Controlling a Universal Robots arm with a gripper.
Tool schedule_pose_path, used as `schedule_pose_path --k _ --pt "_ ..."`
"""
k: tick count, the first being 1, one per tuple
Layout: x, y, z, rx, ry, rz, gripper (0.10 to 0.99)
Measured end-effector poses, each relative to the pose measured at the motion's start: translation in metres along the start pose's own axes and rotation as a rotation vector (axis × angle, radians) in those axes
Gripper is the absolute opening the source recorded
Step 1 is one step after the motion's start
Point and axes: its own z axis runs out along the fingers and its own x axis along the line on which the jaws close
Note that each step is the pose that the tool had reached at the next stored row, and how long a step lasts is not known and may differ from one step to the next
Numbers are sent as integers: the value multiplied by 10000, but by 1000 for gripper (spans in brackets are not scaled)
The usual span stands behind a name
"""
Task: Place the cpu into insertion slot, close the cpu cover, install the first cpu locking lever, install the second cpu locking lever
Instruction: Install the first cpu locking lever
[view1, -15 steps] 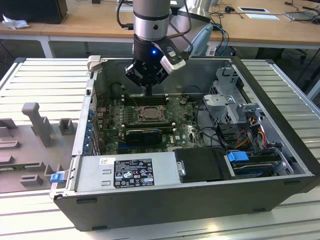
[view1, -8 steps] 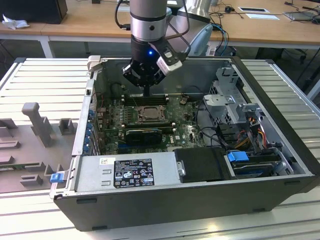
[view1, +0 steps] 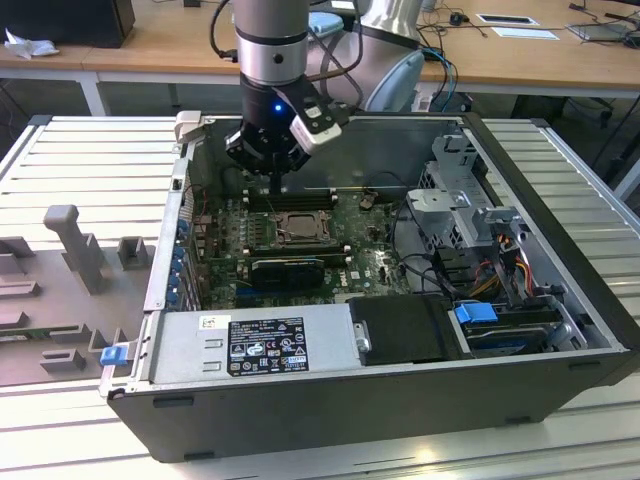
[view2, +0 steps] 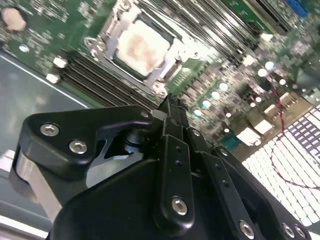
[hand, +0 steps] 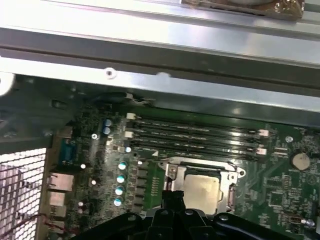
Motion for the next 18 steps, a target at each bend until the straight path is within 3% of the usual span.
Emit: schedule_pose_path --k 3,9,18 --pt "179 24 25 0 -17 1 106" --pt "299 87 67 0 -16 -2 106" --pt "314 235 110 1 -16 0 106"
